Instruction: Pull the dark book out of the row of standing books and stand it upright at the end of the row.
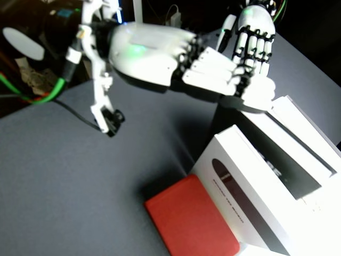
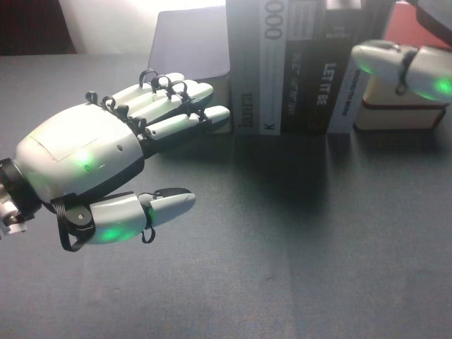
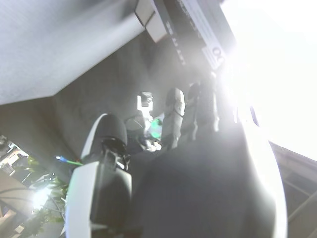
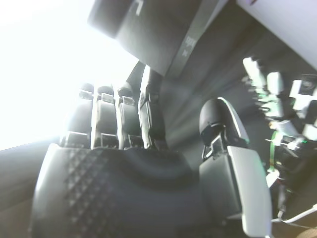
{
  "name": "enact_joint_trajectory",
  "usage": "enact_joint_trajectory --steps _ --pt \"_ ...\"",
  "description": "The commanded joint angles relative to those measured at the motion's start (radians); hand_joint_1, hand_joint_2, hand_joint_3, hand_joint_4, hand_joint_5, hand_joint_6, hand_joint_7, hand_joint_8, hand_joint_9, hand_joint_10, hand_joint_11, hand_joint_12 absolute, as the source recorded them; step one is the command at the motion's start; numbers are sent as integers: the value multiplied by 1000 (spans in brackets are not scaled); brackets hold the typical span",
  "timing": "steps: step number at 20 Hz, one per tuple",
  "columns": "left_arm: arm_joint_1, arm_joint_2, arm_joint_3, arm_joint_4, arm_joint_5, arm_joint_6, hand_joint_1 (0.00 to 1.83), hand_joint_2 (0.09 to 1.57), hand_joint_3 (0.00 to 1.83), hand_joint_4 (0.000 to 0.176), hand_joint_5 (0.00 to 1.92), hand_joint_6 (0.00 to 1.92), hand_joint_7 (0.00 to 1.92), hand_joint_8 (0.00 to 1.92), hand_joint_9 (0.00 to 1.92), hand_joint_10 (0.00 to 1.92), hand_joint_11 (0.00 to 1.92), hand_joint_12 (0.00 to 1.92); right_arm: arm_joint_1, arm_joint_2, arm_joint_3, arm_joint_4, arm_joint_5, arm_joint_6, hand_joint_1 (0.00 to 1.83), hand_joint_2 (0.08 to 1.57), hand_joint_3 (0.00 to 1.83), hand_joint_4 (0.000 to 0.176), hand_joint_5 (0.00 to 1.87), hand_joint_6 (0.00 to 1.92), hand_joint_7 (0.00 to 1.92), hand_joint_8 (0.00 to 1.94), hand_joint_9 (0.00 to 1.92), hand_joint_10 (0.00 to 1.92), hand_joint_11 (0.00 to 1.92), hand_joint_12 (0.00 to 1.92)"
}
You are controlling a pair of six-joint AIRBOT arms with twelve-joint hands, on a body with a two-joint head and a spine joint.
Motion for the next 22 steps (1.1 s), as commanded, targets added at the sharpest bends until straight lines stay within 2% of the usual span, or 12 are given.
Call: enact_joint_trajectory --steps 1,3,5,6,10,11,16,18,19,20,21,22 --pt "-9 -1 -6 -14 -125 1 327 1389 0 26 158 6 0 0 0 0 0 0 -6 6 -5 -28 96 45 384 1350 1 0 315 718 28 4 0 0 0 0" --pt "-8 1 -8 -15 -126 4 376 1388 0 15 174 10 0 0 0 0 0 0 -35 27 -16 -77 106 120 235 1352 2 0 351 623 52 10 0 0 0 0" --pt "-7 1 -9 -19 -127 6 334 1382 0 28 167 5 0 0 0 0 0 0 -63 46 -36 -106 108 150 223 1351 1 0 390 563 69 11 0 0 0 0" --pt "-7 1 -9 -20 -127 6 318 1380 0 35 162 2 0 0 0 0 0 0 -70 49 -41 -115 109 160 128 1349 0 0 389 552 65 8 0 0 0 0" --pt "1 2 -11 -30 -136 8 314 1377 0 42 167 7 0 0 0 0 0 0 -123 59 -41 -223 127 353 2 1292 0 0 384 605 96 14 0 0 0 0" --pt "6 4 -12 -35 -141 11 330 1376 0 50 153 1 0 0 0 0 0 0 -135 65 -45 -253 131 391 0 1294 0 0 378 617 92 11 0 0 0 0" --pt "18 5 -13 -47 -151 16 404 1381 0 31 144 1 0 0 0 0 0 0 -165 91 -62 -365 154 533 0 1296 0 0 489 522 163 20 0 0 0 0" --pt "19 5 -14 -49 -152 17 395 1380 0 41 123 0 0 0 0 0 0 0 -177 110 -73 -392 162 574 6 1319 7 0 518 536 205 37 0 0 0 0" --pt "20 5 -14 -50 -152 17 377 1377 0 57 109 0 0 0 0 0 0 0 -185 119 -79 -403 170 592 0 1337 7 0 533 638 282 62 41 52 0 0" --pt "20 5 -14 -52 -152 17 441 1374 0 44 124 6 0 0 0 0 0 0 -197 131 -85 -418 187 620 36 1351 4 0 639 804 474 206 1 947 0 1410" --pt "20 4 -14 -52 -152 18 441 1374 0 44 124 6 0 0 0 0 0 0 -201 135 -86 -424 195 632 36 1351 4 0 639 804 474 206 1 947 0 1410" --pt "20 4 -14 -54 -152 18 450 1375 0 35 131 9 0 0 0 0 0 0 -206 139 -87 -439 212 657 84 1346 1 0 646 934 506 377 0 1281 0 1819"
